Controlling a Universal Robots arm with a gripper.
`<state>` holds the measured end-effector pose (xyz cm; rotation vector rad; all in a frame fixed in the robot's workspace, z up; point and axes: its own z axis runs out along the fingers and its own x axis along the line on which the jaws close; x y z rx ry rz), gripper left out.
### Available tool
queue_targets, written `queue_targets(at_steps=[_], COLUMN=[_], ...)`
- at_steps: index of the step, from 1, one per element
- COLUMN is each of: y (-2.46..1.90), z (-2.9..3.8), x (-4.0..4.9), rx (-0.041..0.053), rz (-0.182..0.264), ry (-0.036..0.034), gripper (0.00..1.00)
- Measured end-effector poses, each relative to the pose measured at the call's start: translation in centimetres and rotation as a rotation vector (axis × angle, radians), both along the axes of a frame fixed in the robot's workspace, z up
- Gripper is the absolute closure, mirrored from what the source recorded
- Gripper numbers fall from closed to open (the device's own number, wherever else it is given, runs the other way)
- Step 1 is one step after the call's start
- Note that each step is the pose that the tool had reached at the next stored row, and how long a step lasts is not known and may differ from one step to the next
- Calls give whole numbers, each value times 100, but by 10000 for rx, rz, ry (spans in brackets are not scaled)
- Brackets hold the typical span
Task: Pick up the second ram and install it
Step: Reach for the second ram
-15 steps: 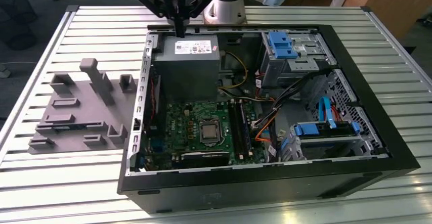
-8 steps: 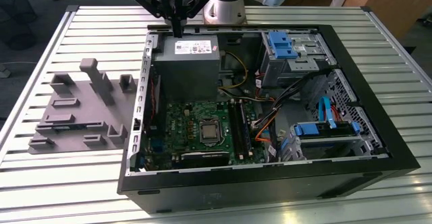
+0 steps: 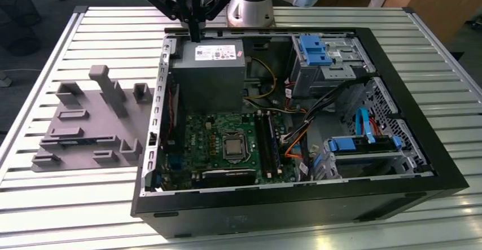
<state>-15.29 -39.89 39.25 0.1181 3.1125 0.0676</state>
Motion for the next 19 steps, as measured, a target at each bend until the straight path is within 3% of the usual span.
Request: queue_targets(at_steps=[19], y=[0], z=[-9], x=[-108], rx=[0], rz=[1], ry=[0], gripper=[89])
